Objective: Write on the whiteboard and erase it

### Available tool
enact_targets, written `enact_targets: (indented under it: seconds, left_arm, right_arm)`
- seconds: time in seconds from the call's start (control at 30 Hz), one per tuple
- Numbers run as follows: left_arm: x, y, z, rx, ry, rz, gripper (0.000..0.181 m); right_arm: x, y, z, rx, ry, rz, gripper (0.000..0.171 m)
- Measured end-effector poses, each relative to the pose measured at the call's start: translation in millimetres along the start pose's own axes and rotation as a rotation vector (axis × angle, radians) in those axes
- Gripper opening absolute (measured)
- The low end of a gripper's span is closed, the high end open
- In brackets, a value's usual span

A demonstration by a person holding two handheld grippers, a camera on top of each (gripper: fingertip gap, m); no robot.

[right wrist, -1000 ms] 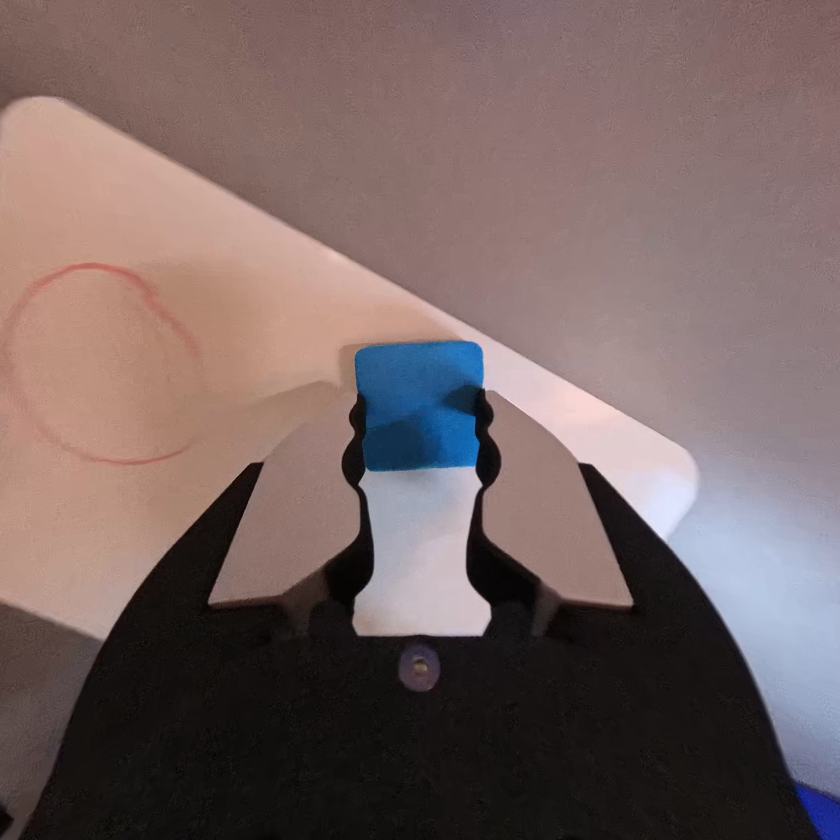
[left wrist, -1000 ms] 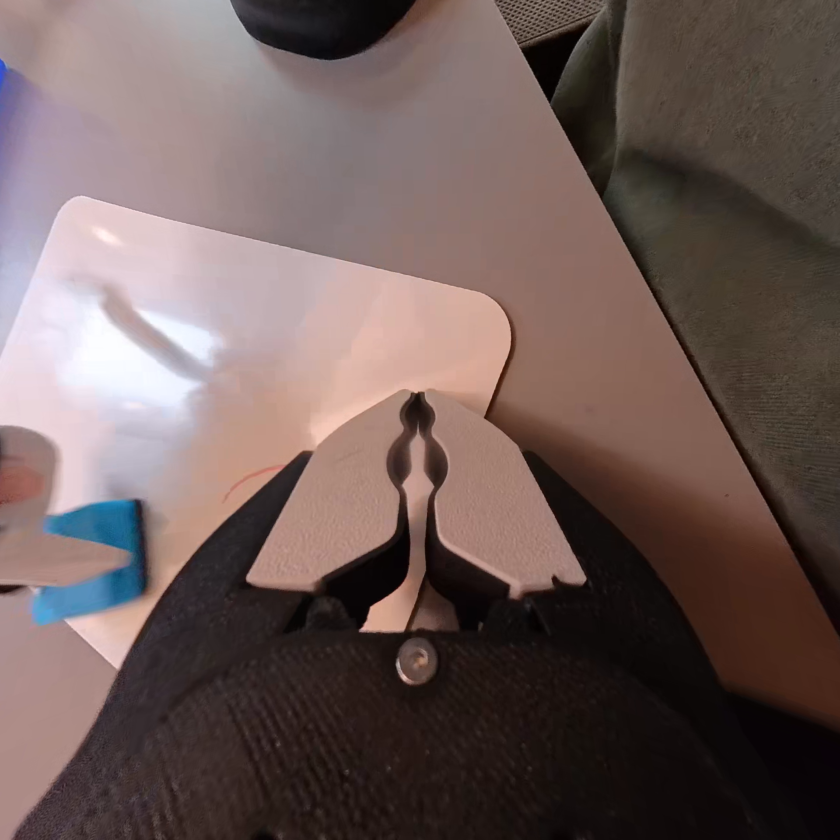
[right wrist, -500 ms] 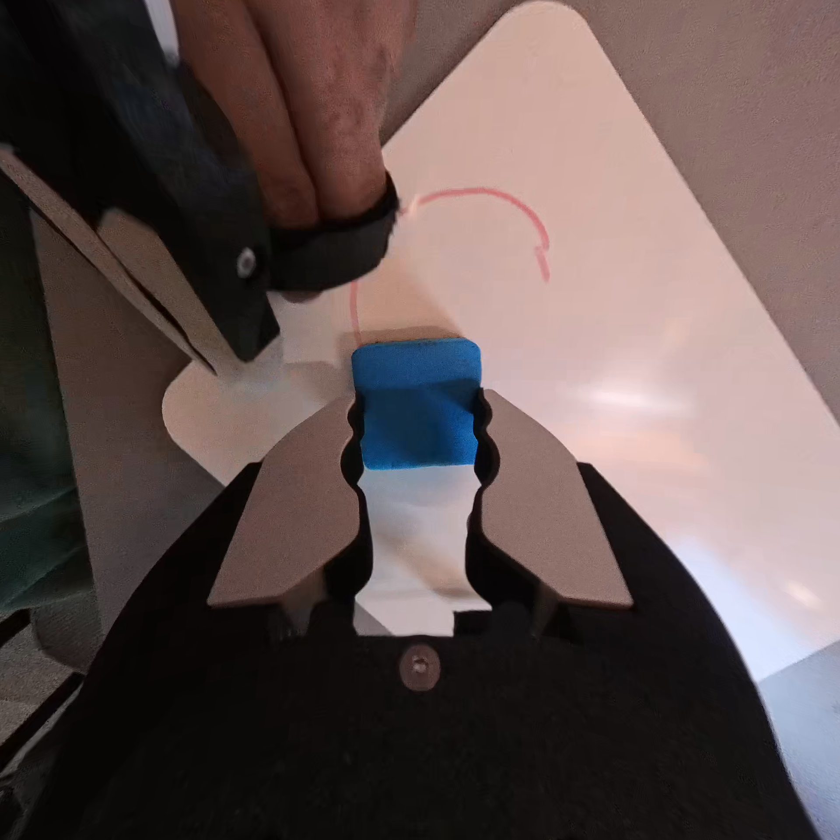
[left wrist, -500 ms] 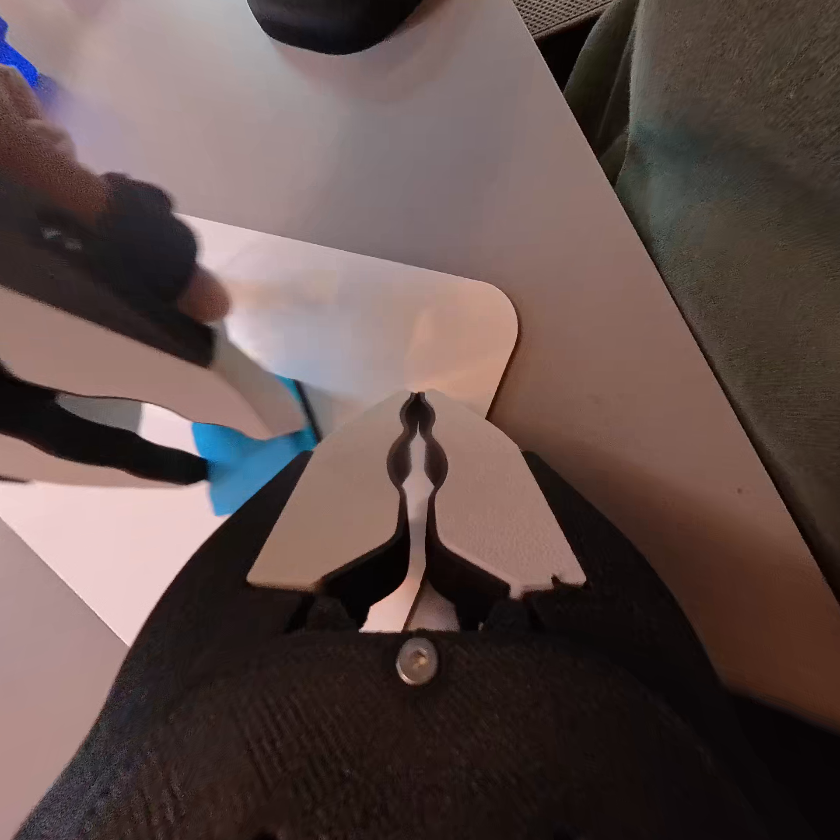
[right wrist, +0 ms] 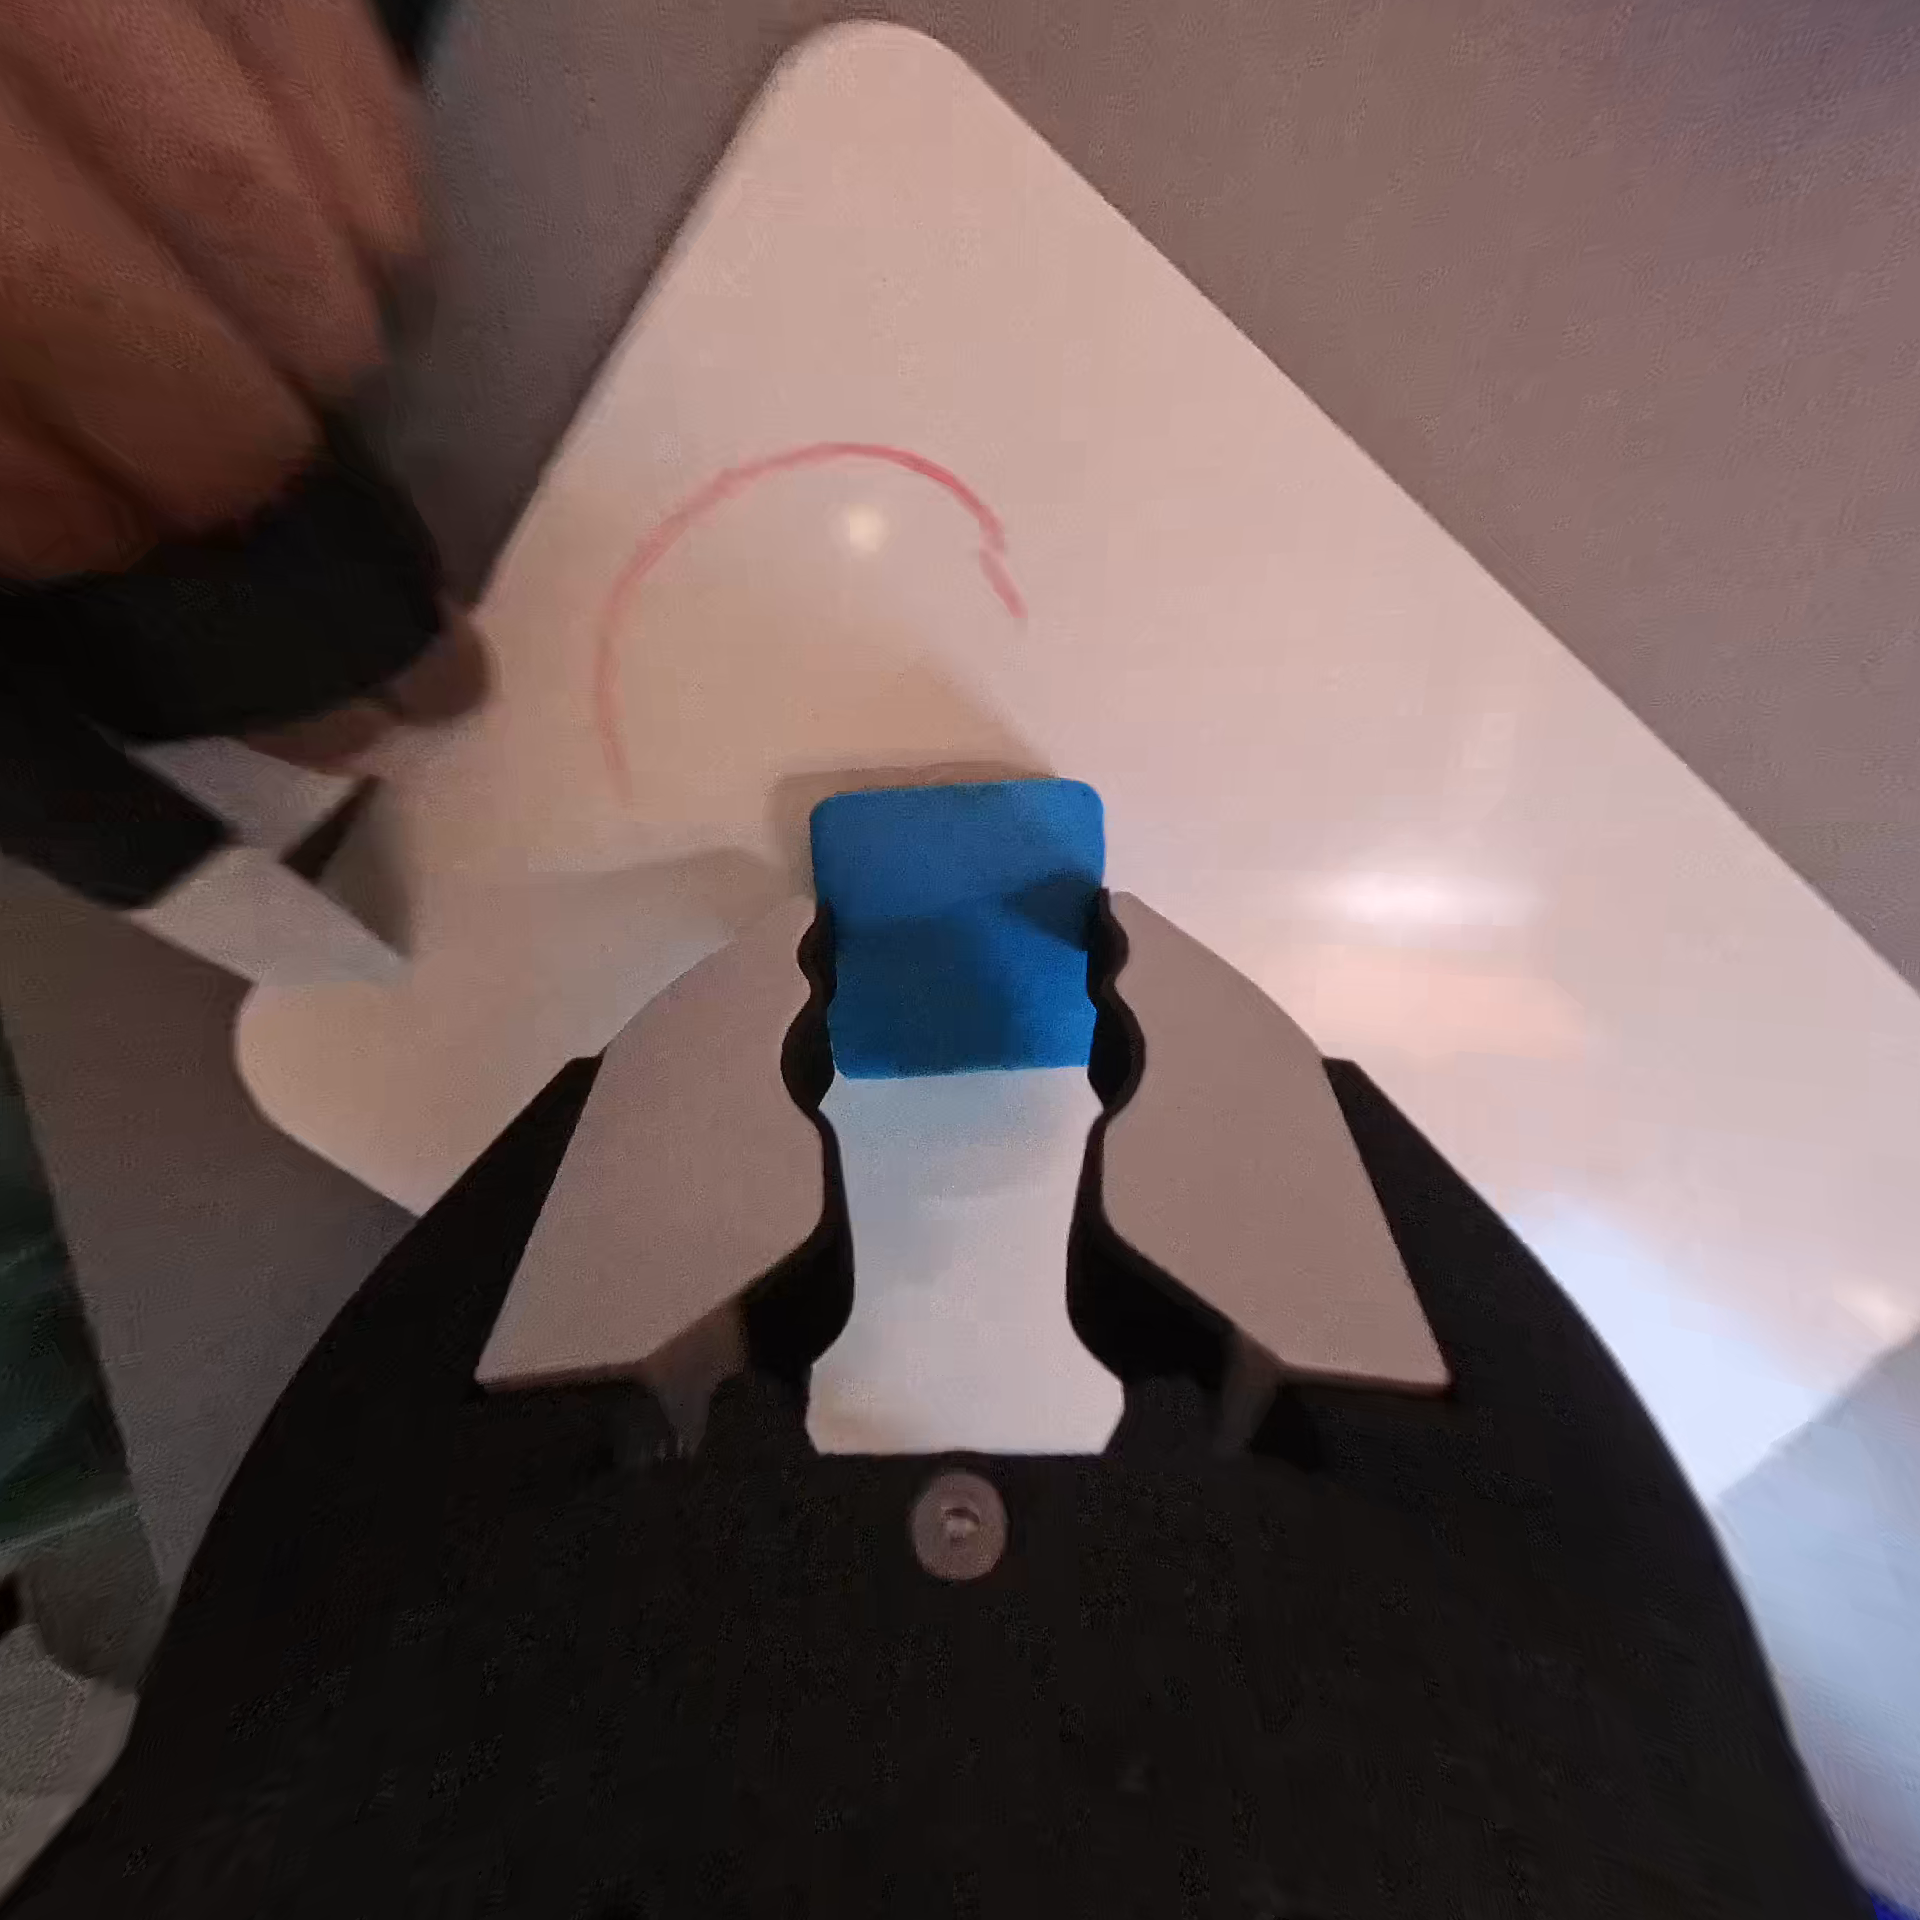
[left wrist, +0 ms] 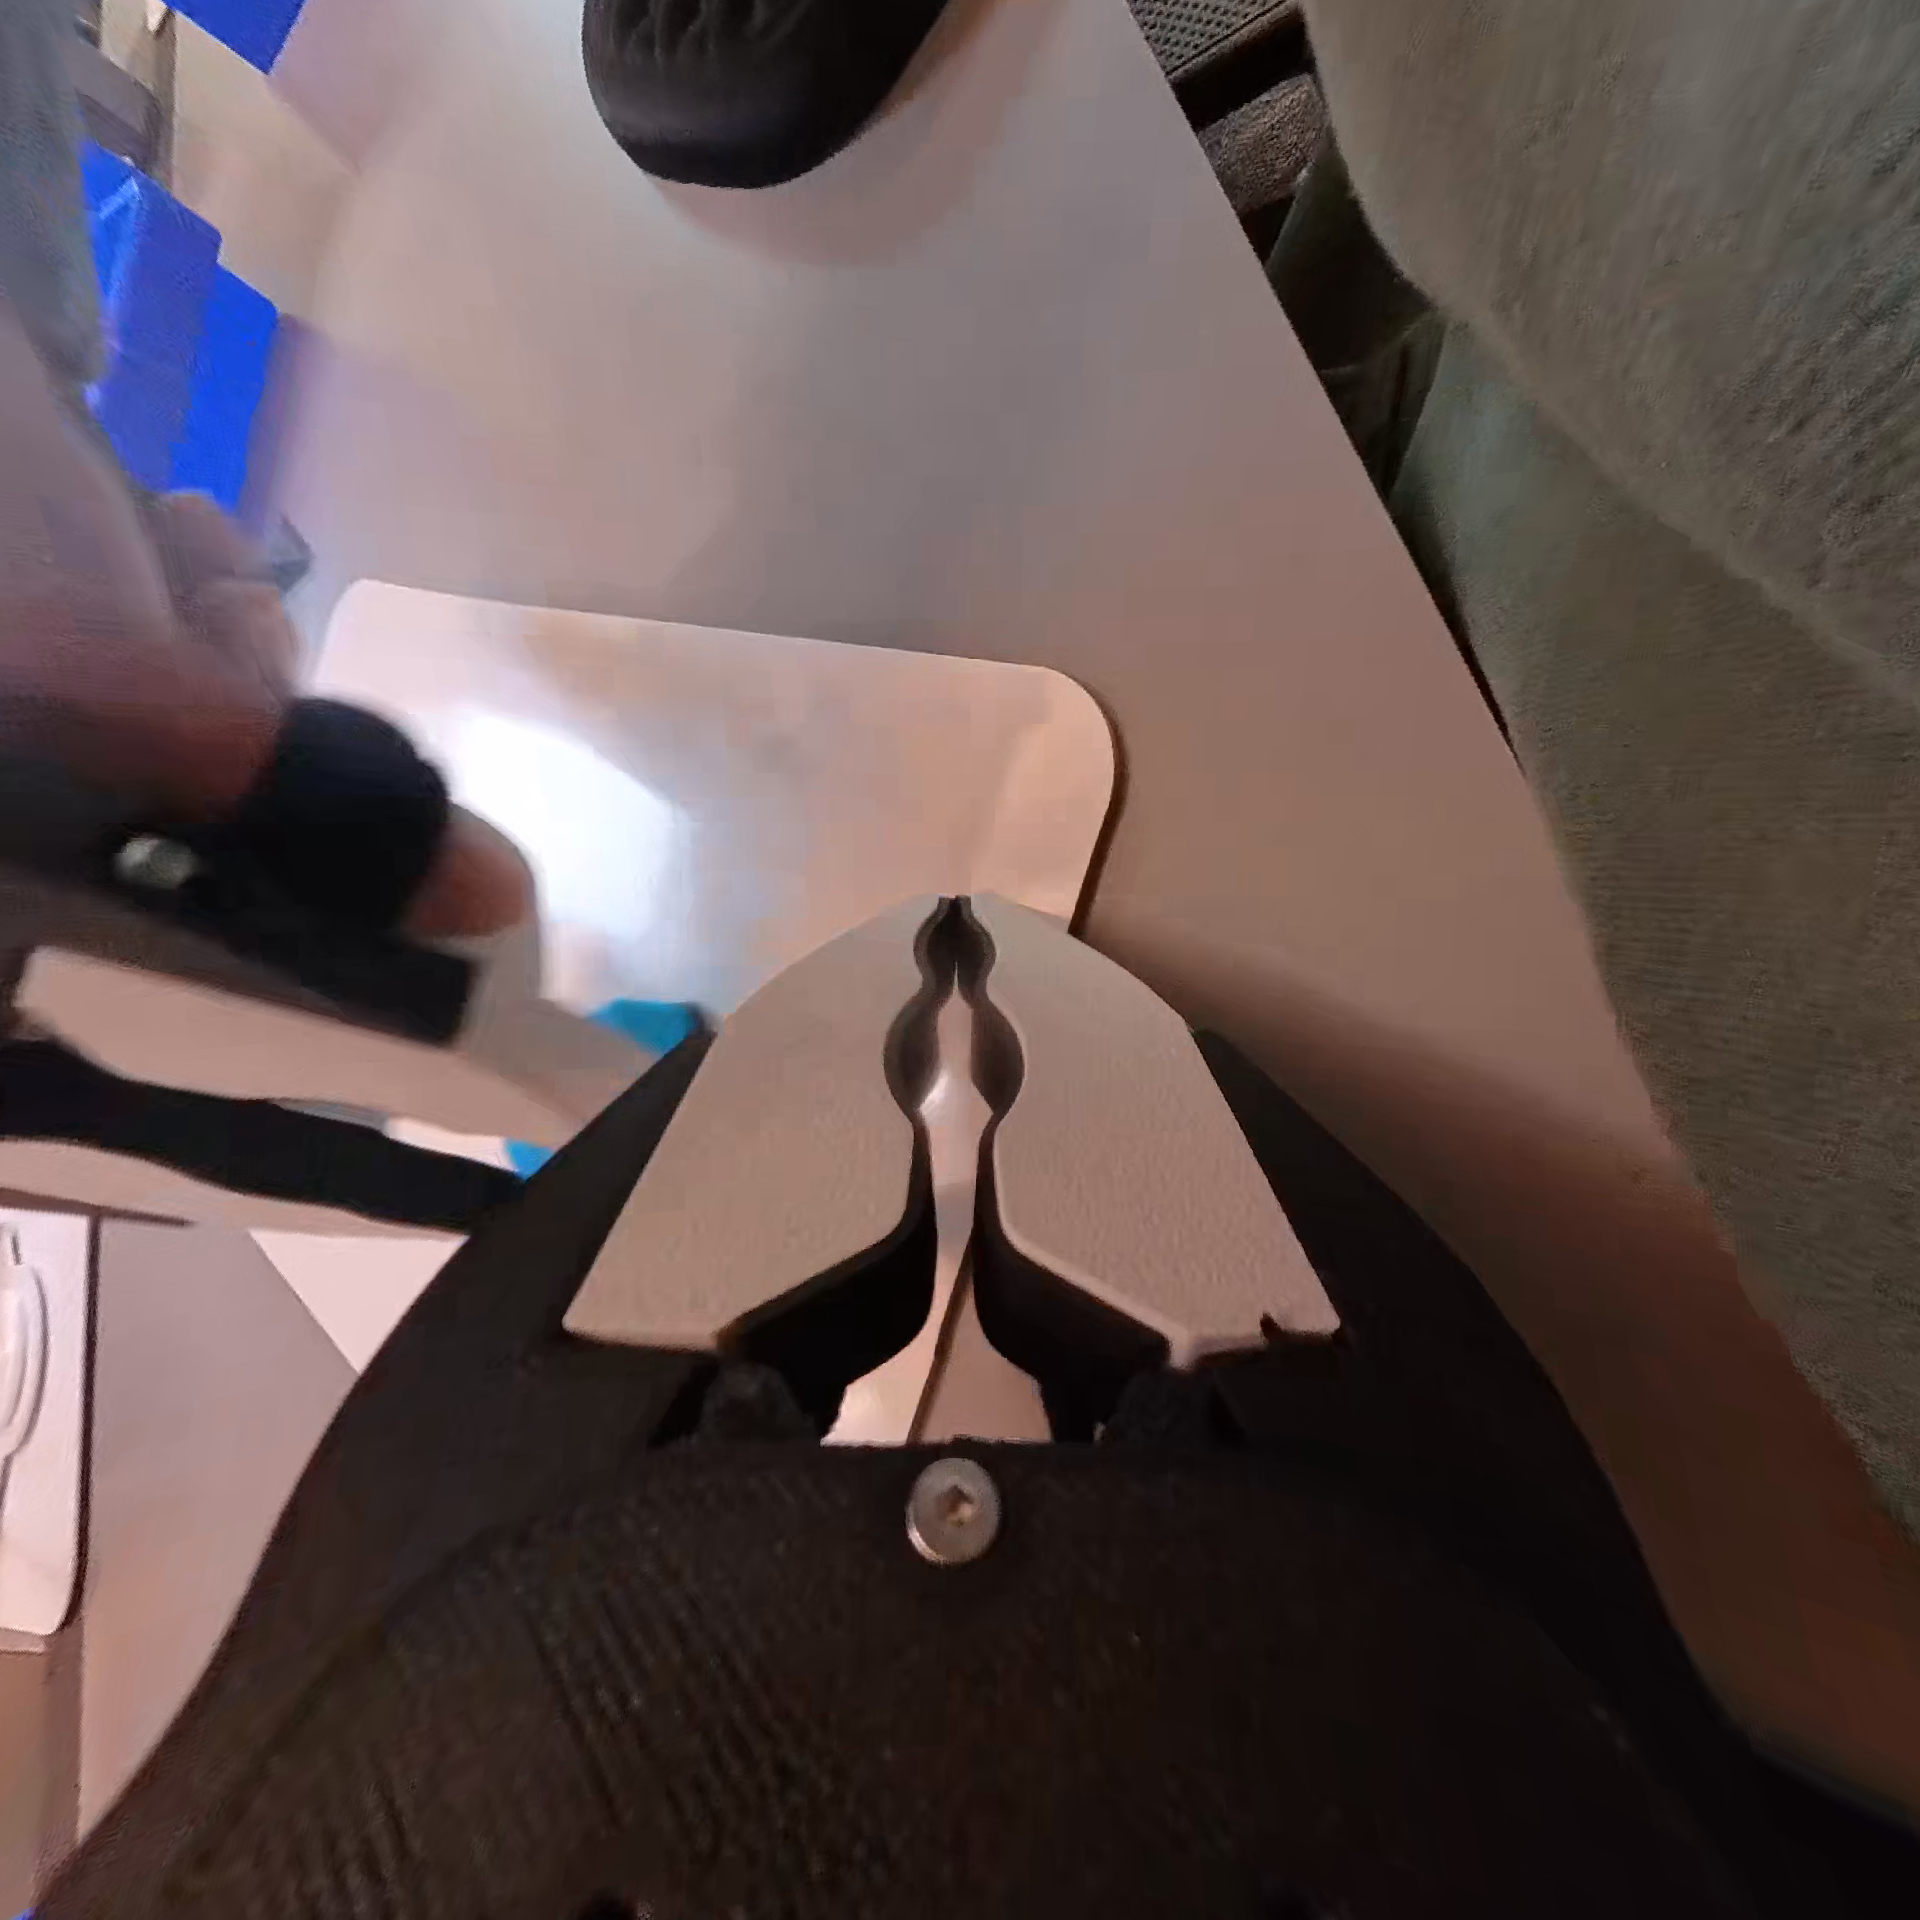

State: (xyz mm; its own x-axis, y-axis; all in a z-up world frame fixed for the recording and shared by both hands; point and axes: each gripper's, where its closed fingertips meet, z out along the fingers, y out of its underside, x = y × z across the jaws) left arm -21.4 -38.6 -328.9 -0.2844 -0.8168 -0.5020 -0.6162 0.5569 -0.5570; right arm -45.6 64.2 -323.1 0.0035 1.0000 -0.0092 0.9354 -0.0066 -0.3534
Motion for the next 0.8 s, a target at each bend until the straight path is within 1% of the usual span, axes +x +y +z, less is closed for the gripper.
enact_targets:
  seconds: [0.03,0.07,0.1,0.13,0.17,0.2,0.23,0.27,0.33,0.37,0.4,0.43,0.47,0.5,0.53,0.57,0.6,0.63,0.67,0.7,0.73,0.77,0.8]
  left_arm:
    - [0,1,-1,0.002,0.003,-0.014,0.001]
    - [-1,2,-1,0.003,0.008,-0.034,0.001]
    - [-1,2,-1,0.007,0.014,-0.051,0.001]
    - [-1,2,-1,0.006,0.015,-0.053,0.001]
    - [-1,2,-1,0.003,0.009,-0.044,0.001]
    - [-1,2,-1,-0.001,0.002,-0.036,0.001]
    - [-1,2,-1,-0.003,-0.002,-0.032,0.001]
    - [-1,2,-1,-0.002,-0.003,-0.034,0.001]
    - [-1,3,-1,-0.003,-0.002,-0.041,0.000]
    - [0,2,-1,-0.001,-0.002,-0.039,0.001]
    - [2,0,-1,0.005,0.001,-0.033,0.000]
    - [2,0,-1,-0.002,-0.008,-0.020,0.001]
    - [1,0,0,-0.002,-0.010,-0.018,0.001]
    - [1,0,0,0.001,-0.009,-0.020,0.001]
    - [1,0,0,0.003,-0.007,-0.021,0.001]
    - [1,0,0,0.004,-0.008,-0.021,0.001]
    - [1,0,0,0.003,-0.011,-0.018,0.001]
    - [2,0,-1,0.000,-0.015,-0.014,0.001]
    - [1,1,-1,-0.005,-0.020,-0.011,0.001]
    - [1,1,-1,-0.007,-0.023,-0.009,0.001]
    - [1,1,-1,-0.007,-0.024,-0.009,0.001]
    - [1,1,-1,-0.008,-0.024,-0.009,0.001]
    - [1,1,-1,-0.009,-0.026,-0.005,0.001]
  right_arm:
    - [-25,-9,4,0.022,-0.047,-0.066,0.047]
    - [-44,-10,4,0.018,-0.075,-0.120,0.047]
    - [-50,-4,2,-0.005,-0.092,-0.137,0.047]
    - [-43,5,-1,-0.032,-0.111,-0.098,0.047]
    - [-24,13,-5,-0.062,-0.083,-0.043,0.047]
    - [1,16,-6,-0.079,-0.024,-0.011,0.047]
    - [16,10,-4,-0.069,-0.004,0.012,0.047]
    - [18,-4,1,-0.034,0.002,0.001,0.047]
    - [-18,-33,13,0.043,-0.069,-0.117,0.047]
    - [-34,-34,14,0.039,-0.094,-0.169,0.047]
    - [-39,-28,11,0.015,-0.108,-0.188,0.047]
    - [-36,-18,7,-0.017,-0.139,-0.164,0.047]
    - [-19,-10,4,-0.050,-0.123,-0.117,0.047]
    - [8,-7,3,-0.080,-0.048,-0.076,0.047]
    - [28,-13,5,-0.078,-0.007,-0.042,0.047]
    - [37,-26,10,-0.048,0.007,-0.026,0.047]
    - [31,-41,16,-0.016,-0.012,-0.060,0.047]
    - [13,-52,20,0.002,-0.055,-0.123,0.047]
    - [-7,-54,21,-0.003,-0.105,-0.187,0.047]
    - [-21,-47,19,-0.027,-0.150,-0.246,0.047]
    - [-24,-37,15,-0.056,-0.181,-0.271,0.047]
    - [-15,-29,11,-0.088,-0.182,-0.241,0.047]
    - [4,-27,11,-0.115,-0.130,-0.199,0.047]
